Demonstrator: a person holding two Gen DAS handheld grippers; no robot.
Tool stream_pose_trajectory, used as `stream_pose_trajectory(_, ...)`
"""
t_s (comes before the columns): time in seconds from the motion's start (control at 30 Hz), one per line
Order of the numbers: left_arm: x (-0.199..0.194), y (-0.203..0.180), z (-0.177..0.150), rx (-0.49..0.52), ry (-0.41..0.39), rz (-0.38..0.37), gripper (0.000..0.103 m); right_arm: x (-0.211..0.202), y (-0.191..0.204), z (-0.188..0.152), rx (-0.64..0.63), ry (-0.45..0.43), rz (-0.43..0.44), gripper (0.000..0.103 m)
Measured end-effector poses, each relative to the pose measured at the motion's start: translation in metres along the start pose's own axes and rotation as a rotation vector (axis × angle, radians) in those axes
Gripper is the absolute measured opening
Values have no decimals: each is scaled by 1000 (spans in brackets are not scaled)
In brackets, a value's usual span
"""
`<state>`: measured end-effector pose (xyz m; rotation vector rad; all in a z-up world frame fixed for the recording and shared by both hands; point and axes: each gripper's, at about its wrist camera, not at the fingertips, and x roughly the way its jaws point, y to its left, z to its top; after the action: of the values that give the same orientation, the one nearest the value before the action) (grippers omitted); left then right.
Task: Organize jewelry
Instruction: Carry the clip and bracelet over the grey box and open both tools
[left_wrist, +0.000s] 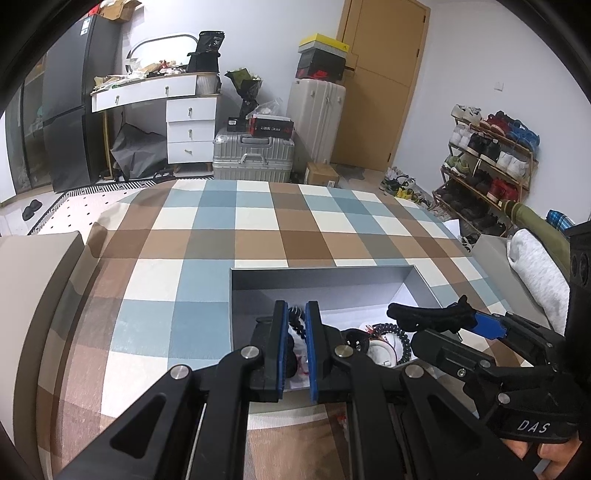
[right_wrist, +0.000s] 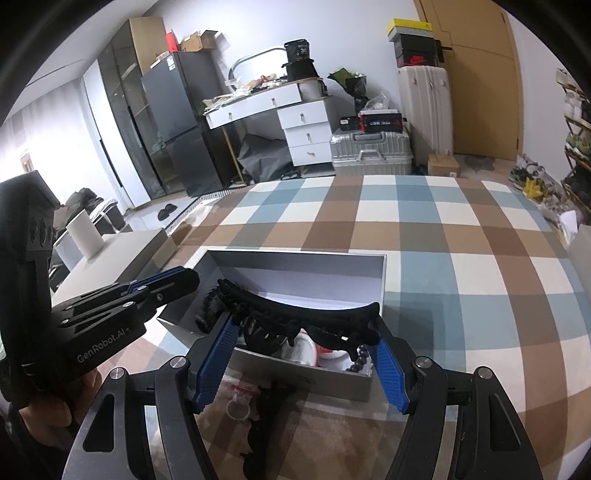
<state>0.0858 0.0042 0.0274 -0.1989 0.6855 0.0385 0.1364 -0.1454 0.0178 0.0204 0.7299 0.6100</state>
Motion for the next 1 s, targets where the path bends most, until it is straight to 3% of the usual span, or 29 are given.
stream_pose_trajectory(0.53,-2,1,-3,-2,10,-13,5,8,6,5,-7,-4,11,71)
stream_pose_trajectory(0.67,-3,3,-4,-13,12,-16,5,4,9,4,-24,-13,7,83)
stream_pose_trajectory(0.73,-3,4,-5,-16,25,-17,6,1,9,4,-26,-23,-2,83)
stream_pose_trajectory(0.8,-5,3,-6,-13,36,-14,11,-3,8,4,-18,-25,0,85)
stream_pose_trajectory(0.9,-9,2,-10,-3,50,-13,29,-8,4,2,-4,-28,-1,97)
stream_pose_trajectory(0.97,-12,3,-13,-9,62,-25,54,-12,2,0,2,-27,-2,100)
stream_pose_trajectory(1.0,-14,4,-14,-18,65,-36,62,-14,1,-2,4,-21,-7,101)
